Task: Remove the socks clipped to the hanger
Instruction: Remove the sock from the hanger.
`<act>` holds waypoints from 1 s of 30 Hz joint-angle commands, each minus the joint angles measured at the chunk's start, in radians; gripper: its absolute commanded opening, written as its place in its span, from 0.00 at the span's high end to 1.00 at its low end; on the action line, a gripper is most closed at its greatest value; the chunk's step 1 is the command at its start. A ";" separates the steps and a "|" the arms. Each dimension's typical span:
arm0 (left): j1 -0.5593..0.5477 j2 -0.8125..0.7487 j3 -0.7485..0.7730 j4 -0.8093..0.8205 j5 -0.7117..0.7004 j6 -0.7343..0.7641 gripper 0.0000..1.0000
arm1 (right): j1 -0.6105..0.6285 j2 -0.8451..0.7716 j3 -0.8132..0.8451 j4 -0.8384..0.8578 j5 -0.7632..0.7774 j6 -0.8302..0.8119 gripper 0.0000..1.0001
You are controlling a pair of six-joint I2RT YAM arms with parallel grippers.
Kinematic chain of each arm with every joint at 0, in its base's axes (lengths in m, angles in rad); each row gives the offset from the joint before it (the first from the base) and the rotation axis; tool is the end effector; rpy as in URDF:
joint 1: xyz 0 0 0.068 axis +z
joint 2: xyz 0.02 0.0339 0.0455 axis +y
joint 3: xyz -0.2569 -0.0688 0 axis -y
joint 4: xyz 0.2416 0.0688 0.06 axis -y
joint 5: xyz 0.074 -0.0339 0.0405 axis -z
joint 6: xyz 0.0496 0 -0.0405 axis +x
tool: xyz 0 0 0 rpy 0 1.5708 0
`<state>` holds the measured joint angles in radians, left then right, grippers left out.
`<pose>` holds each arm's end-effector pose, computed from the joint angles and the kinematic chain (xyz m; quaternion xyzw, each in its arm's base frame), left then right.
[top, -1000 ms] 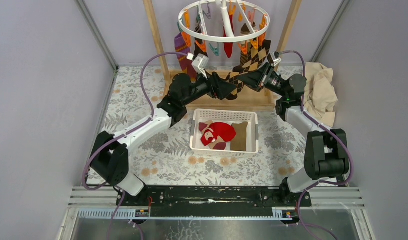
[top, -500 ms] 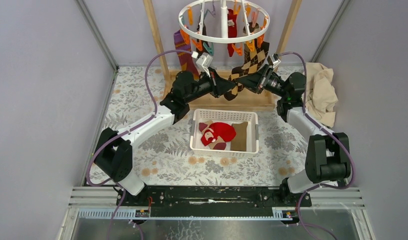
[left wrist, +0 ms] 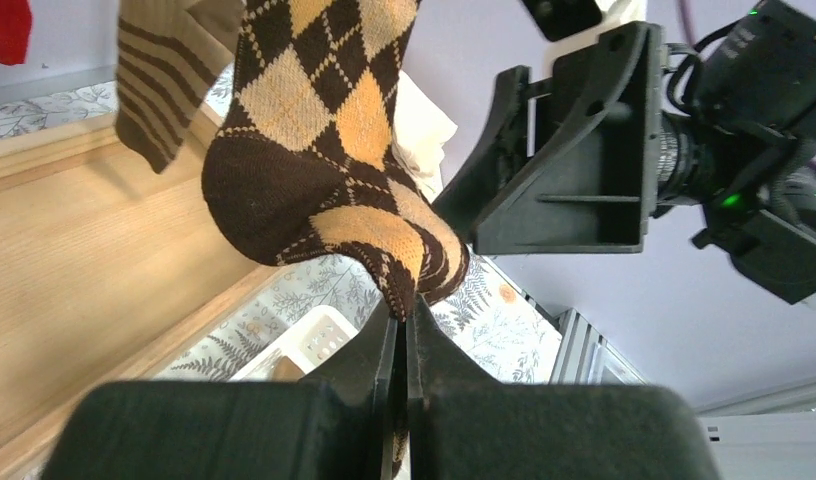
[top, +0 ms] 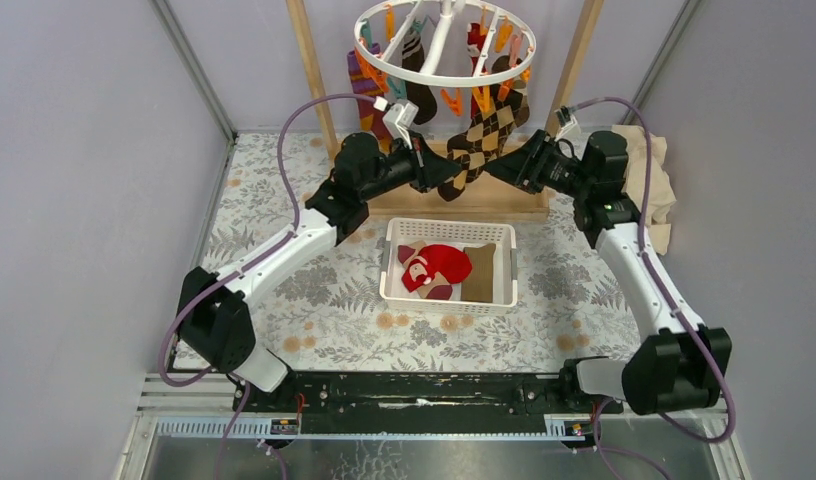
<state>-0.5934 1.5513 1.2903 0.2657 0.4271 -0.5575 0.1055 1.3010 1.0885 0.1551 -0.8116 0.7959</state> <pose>0.3061 -0.2312 0.3665 0.1626 0.6866 -0.5024 0.4997 0.3028 0.0682 0.3626 -0.0290 0.7204 0.5331 0.4428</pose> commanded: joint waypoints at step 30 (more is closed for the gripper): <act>0.090 -0.205 0.127 -0.360 0.268 -0.029 0.93 | 0.017 -0.057 0.396 -0.094 0.153 -0.509 0.27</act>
<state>-0.5091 1.3899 1.3659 -0.0406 0.6525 -0.5785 0.1070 1.2278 1.4044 0.0147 -0.6144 0.3294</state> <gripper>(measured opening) 0.074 0.713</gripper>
